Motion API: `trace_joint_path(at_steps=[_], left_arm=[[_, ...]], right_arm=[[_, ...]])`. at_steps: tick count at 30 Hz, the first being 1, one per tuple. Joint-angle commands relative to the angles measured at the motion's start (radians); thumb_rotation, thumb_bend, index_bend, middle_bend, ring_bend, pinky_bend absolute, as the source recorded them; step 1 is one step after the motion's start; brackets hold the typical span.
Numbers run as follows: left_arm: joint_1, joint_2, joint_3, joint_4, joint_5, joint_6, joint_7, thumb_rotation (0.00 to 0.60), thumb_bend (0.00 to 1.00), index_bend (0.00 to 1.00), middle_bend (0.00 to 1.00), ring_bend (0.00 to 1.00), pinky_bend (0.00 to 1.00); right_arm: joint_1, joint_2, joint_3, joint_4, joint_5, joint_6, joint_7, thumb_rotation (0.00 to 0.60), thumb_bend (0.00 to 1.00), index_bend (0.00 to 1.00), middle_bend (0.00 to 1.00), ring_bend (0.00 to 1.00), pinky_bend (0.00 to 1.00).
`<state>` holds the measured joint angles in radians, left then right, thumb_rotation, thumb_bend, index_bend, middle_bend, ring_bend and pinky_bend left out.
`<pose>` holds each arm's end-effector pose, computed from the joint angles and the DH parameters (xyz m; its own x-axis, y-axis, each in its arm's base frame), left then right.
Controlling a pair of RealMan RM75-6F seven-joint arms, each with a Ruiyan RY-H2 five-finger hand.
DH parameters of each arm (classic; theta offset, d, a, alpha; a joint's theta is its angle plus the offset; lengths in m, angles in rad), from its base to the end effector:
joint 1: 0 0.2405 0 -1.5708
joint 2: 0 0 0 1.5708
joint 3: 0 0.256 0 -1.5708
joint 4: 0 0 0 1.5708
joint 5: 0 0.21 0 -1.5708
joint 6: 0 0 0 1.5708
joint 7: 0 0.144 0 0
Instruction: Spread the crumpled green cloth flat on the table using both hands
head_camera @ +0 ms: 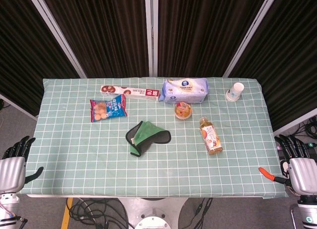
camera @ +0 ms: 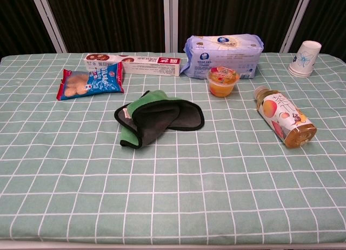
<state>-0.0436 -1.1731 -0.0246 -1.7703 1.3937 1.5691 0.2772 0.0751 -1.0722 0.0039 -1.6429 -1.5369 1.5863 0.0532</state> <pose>-0.2942 0.1599 0.1418 0.4542 0.0055 0.8909 0.8827 0.1326 -0.4509 -0.3032 -0.1679 0.1763 0.3625 0.0485 0.9307 -0.9305 -0.0374 0.3644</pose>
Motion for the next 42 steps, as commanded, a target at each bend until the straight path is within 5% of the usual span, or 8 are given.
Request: trace_joint_path(at_steps=[1, 15, 24, 30, 36, 42], left_arm=[[0.001, 0.001, -0.003, 0.0, 0.0, -0.001, 0.0, 0.6, 0.23, 0.19, 0.2, 0.17, 0.23], [0.015, 0.014, -0.014, -0.011, 0.006, 0.006, -0.02, 0.6, 0.23, 0.19, 0.2, 0.17, 0.23], [0.017, 0.028, -0.027, -0.013, 0.009, 0.007, -0.043, 0.6, 0.23, 0.19, 0.2, 0.17, 0.23], [0.016, 0.03, -0.032, -0.015, 0.002, -0.001, -0.047, 0.6, 0.23, 0.19, 0.2, 0.17, 0.23], [0.014, 0.032, -0.041, -0.02, -0.003, -0.002, -0.044, 0.6, 0.23, 0.19, 0.2, 0.17, 0.23], [0.01, 0.031, -0.048, -0.024, -0.014, -0.01, -0.032, 0.6, 0.23, 0.19, 0.2, 0.17, 0.23]], right_arm=[[-0.001, -0.003, 0.003, 0.001, -0.004, -0.003, -0.001, 0.363, 0.05, 0.13, 0.11, 0.0, 0.09], [0.045, 0.002, 0.021, -0.033, -0.076, -0.054, 0.003, 0.365, 0.05, 0.21, 0.11, 0.0, 0.09], [0.262, -0.022, 0.094, -0.12, -0.125, -0.306, -0.093, 0.371, 0.0, 0.31, 0.11, 0.0, 0.09], [0.46, -0.147, 0.172, -0.084, -0.049, -0.546, -0.151, 0.431, 0.0, 0.34, 0.11, 0.0, 0.09], [0.628, -0.318, 0.225, 0.049, 0.018, -0.706, -0.192, 0.592, 0.0, 0.38, 0.13, 0.0, 0.09], [0.757, -0.478, 0.246, 0.22, 0.027, -0.778, -0.185, 0.6, 0.0, 0.38, 0.14, 0.0, 0.09]])
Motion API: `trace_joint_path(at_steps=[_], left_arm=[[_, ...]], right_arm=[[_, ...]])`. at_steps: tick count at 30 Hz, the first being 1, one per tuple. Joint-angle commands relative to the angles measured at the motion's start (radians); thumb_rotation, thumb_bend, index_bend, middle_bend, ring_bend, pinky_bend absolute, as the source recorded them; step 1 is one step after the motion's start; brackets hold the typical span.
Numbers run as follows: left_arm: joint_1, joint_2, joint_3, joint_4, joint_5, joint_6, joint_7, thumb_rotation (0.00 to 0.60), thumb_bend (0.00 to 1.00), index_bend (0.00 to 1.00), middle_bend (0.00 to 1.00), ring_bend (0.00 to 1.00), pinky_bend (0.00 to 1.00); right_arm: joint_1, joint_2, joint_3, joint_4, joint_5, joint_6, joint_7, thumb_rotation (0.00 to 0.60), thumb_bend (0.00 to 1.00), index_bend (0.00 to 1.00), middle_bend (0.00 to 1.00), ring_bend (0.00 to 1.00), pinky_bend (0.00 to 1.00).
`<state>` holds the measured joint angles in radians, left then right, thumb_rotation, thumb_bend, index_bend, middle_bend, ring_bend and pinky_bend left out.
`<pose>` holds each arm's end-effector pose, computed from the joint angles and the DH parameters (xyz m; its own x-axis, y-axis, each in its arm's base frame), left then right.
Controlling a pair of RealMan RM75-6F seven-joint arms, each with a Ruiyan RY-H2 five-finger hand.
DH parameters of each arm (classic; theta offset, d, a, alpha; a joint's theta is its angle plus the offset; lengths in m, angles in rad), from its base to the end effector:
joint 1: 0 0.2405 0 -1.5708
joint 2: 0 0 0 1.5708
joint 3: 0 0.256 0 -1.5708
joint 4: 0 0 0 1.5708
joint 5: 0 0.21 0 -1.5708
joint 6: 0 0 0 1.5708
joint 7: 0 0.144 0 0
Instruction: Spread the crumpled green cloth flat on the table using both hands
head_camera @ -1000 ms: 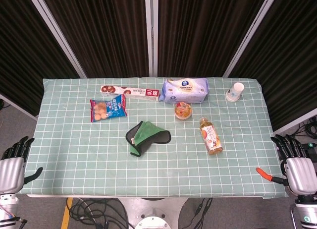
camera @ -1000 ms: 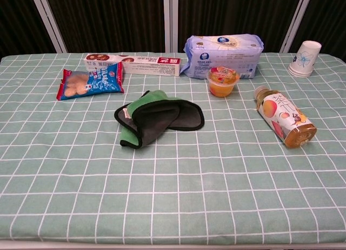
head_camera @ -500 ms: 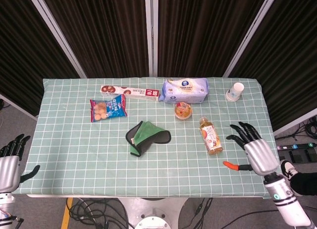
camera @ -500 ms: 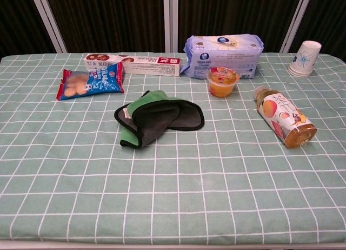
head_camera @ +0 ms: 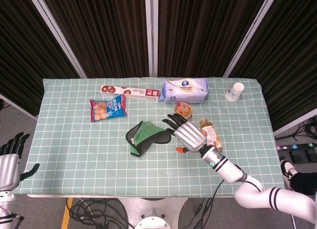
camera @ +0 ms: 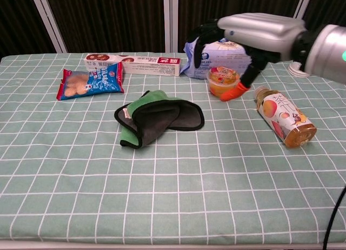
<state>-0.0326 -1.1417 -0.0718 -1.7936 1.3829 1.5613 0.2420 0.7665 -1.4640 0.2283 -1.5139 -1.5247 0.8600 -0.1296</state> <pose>-0.2927 0.1659 0.1554 0.4273 -0.0319 0.9035 0.8957 0.1512 -0.4183 -0.0989 -0.3379 0.0011 0.4924 -0.1739 0.8528 -0.6931 -0.6710 0.2634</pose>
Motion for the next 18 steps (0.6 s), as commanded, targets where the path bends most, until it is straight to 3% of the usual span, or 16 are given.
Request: trace_joint_path(at_steps=[1, 10, 18], left_arm=[[-0.002, -0.001, -0.003, -0.001, -0.007, -0.005, 0.005, 0.6, 0.23, 0.19, 0.2, 0.17, 0.23], [-0.005, 0.003, -0.01, -0.008, -0.028, -0.016, 0.013, 0.6, 0.23, 0.19, 0.2, 0.17, 0.23], [-0.005, 0.004, -0.012, -0.01, -0.038, -0.024, 0.006, 0.6, 0.23, 0.19, 0.2, 0.17, 0.23]], right_arm=[[0.089, -0.114, 0.024, 0.124, 0.011, -0.059, 0.006, 0.6, 0.0, 0.38, 0.14, 0.0, 0.09], [0.225, -0.262, -0.009, 0.325, -0.06, -0.087, 0.073, 0.6, 0.0, 0.38, 0.15, 0.0, 0.09], [0.295, -0.34, -0.039, 0.436, -0.094, -0.084, 0.101, 0.6, 0.04, 0.38, 0.16, 0.0, 0.08]])
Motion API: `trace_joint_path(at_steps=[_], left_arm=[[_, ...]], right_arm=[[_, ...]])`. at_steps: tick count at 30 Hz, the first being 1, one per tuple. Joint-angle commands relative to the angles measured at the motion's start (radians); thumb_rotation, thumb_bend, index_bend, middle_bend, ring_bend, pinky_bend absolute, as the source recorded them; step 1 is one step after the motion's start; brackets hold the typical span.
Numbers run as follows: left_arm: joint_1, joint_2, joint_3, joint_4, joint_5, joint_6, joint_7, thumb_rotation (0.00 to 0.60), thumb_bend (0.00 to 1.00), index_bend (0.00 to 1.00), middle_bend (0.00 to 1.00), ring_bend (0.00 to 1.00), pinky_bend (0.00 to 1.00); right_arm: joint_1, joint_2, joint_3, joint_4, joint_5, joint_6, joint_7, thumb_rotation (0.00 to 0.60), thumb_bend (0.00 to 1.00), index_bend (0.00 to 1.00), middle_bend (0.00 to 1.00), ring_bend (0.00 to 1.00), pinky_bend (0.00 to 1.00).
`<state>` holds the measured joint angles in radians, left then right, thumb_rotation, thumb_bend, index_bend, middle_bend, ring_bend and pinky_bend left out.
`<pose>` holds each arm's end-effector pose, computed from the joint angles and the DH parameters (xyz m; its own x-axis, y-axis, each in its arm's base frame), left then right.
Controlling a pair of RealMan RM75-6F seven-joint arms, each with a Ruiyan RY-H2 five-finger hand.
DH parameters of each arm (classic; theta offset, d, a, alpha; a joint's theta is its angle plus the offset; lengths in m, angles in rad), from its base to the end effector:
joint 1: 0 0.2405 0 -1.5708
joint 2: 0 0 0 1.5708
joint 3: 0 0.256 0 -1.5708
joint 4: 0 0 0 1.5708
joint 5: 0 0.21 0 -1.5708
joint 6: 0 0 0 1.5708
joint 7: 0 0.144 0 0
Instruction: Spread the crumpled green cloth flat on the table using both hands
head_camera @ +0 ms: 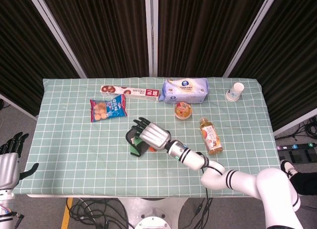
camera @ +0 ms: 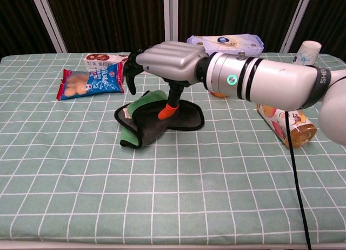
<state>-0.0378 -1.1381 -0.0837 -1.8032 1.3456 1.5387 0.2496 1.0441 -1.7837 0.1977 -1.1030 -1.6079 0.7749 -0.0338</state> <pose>-0.2952 0.1692 0.1552 0.4232 -0.0141 0.9059 0.8929 0.1762 -0.4143 -0.0333 -0.3634 -0.0926 0.6068 -0.1128 0.7869 -0.5108 -0.8138 0.2773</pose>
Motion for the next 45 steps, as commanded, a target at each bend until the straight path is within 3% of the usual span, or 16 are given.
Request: trace_joint_path(at_steps=[1, 16, 25, 30, 35, 45], left_arm=[[0.0, 0.002, 0.001, 0.0, -0.002, -0.003, -0.003, 0.6, 0.23, 0.19, 0.2, 0.17, 0.23], [0.003, 0.009, -0.003, 0.003, -0.012, -0.008, -0.031, 0.6, 0.23, 0.19, 0.2, 0.17, 0.23], [0.005, 0.003, -0.005, 0.019, -0.013, -0.008, -0.048, 0.6, 0.23, 0.19, 0.2, 0.17, 0.23], [-0.006, -0.007, -0.01, 0.033, -0.004, -0.019, -0.071, 0.6, 0.23, 0.19, 0.2, 0.17, 0.23], [-0.035, -0.018, -0.025, 0.039, 0.014, -0.054, -0.146, 0.6, 0.22, 0.19, 0.2, 0.17, 0.23], [-0.152, -0.047, -0.06, 0.046, 0.026, -0.218, -0.295, 0.6, 0.22, 0.19, 0.2, 0.17, 0.23]], right_arm=[[0.026, -0.029, -0.011, 0.041, -0.012, 0.001, 0.004, 0.6, 0.05, 0.38, 0.16, 0.0, 0.08], [0.103, -0.105, -0.023, 0.167, 0.022, -0.035, 0.028, 0.6, 0.16, 0.4, 0.19, 0.01, 0.08], [0.139, -0.154, -0.025, 0.232, 0.049, -0.066, 0.067, 0.6, 0.27, 0.5, 0.24, 0.04, 0.08], [0.133, -0.158, -0.019, 0.237, 0.068, -0.047, 0.083, 0.6, 0.37, 0.65, 0.29, 0.07, 0.08], [0.096, -0.102, 0.013, 0.174, 0.11, 0.006, 0.081, 0.6, 0.44, 0.74, 0.32, 0.1, 0.08], [0.003, 0.118, 0.088, -0.103, 0.199, 0.117, -0.02, 0.6, 0.45, 0.75, 0.32, 0.11, 0.08]])
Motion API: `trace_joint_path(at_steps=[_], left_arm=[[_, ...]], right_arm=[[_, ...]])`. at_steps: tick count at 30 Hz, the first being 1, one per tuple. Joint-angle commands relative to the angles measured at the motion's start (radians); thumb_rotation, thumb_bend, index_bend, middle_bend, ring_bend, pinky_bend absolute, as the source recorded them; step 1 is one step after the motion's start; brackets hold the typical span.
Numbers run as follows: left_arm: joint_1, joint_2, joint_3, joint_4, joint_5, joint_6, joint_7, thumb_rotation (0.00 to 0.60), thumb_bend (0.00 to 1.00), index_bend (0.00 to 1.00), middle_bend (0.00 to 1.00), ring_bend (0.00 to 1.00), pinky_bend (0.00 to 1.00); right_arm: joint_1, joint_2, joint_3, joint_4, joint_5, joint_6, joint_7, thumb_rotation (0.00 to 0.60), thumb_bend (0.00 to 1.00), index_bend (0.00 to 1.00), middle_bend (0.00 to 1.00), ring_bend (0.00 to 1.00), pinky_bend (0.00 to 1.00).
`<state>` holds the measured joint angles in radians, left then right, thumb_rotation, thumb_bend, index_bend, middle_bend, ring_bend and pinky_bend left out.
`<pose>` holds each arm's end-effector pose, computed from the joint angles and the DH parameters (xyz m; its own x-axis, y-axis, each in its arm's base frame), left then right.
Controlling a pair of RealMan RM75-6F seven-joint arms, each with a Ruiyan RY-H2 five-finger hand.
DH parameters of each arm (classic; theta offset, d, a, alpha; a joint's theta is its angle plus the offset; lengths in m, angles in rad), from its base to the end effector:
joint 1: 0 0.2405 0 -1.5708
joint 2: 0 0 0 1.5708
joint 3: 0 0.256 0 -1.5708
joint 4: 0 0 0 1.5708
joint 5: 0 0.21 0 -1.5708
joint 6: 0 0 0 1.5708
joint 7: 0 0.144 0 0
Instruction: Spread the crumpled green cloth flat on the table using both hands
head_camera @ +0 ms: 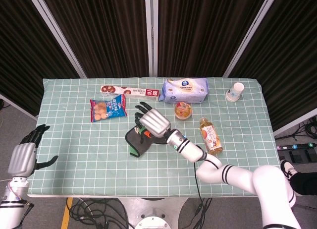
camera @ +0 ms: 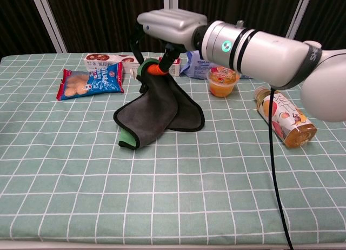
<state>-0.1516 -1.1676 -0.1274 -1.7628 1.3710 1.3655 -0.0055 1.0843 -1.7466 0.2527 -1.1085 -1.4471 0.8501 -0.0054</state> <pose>-0.2765 0.2118 0.1307 0.1768 0.0500 0.9830 0.9837 0.0253 -0.1783 -0.0161 -0.3956 -0.0583 0.4585 -0.1128 0.8815 -0.6423 -0.7276 0.2410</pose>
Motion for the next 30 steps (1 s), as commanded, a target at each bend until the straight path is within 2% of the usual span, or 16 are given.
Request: trace_joint_path(at_steps=[1, 6, 9, 12, 16, 22, 30], left_arm=[[-0.057, -0.026, -0.024, 0.009, -0.001, -0.068, -0.061, 0.6, 0.21, 0.19, 0.2, 0.17, 0.23], [-0.147, -0.07, -0.054, 0.038, -0.033, -0.197, -0.151, 0.6, 0.19, 0.2, 0.2, 0.17, 0.23], [-0.213, -0.106, -0.073, 0.078, -0.083, -0.31, -0.211, 0.6, 0.16, 0.2, 0.2, 0.17, 0.23], [-0.278, -0.15, -0.087, 0.134, -0.13, -0.412, -0.232, 0.6, 0.13, 0.2, 0.2, 0.17, 0.23], [-0.356, -0.227, -0.094, 0.231, -0.189, -0.507, -0.198, 0.6, 0.11, 0.2, 0.2, 0.17, 0.23], [-0.41, -0.289, -0.113, 0.294, -0.235, -0.548, -0.197, 0.6, 0.1, 0.2, 0.2, 0.17, 0.23], [-0.411, -0.277, -0.112, 0.288, -0.256, -0.527, -0.19, 0.6, 0.1, 0.2, 0.2, 0.17, 0.23]], right_arm=[[-0.045, 0.105, 0.043, -0.132, 0.05, 0.051, -0.067, 0.6, 0.45, 0.75, 0.32, 0.11, 0.08], [-0.066, 0.189, 0.076, -0.245, 0.101, 0.071, -0.134, 0.6, 0.44, 0.75, 0.32, 0.1, 0.08], [-0.074, 0.224, 0.087, -0.289, 0.122, 0.079, -0.156, 0.6, 0.44, 0.74, 0.31, 0.1, 0.08], [-0.076, 0.25, 0.083, -0.313, 0.13, 0.069, -0.164, 0.6, 0.45, 0.73, 0.31, 0.1, 0.08], [-0.073, 0.277, 0.06, -0.33, 0.114, 0.048, -0.158, 0.6, 0.44, 0.72, 0.31, 0.09, 0.08], [-0.066, 0.304, 0.062, -0.368, 0.045, 0.08, -0.088, 0.6, 0.44, 0.71, 0.3, 0.09, 0.08], [-0.041, 0.41, 0.057, -0.461, -0.097, 0.093, 0.083, 0.6, 0.45, 0.71, 0.3, 0.08, 0.08]])
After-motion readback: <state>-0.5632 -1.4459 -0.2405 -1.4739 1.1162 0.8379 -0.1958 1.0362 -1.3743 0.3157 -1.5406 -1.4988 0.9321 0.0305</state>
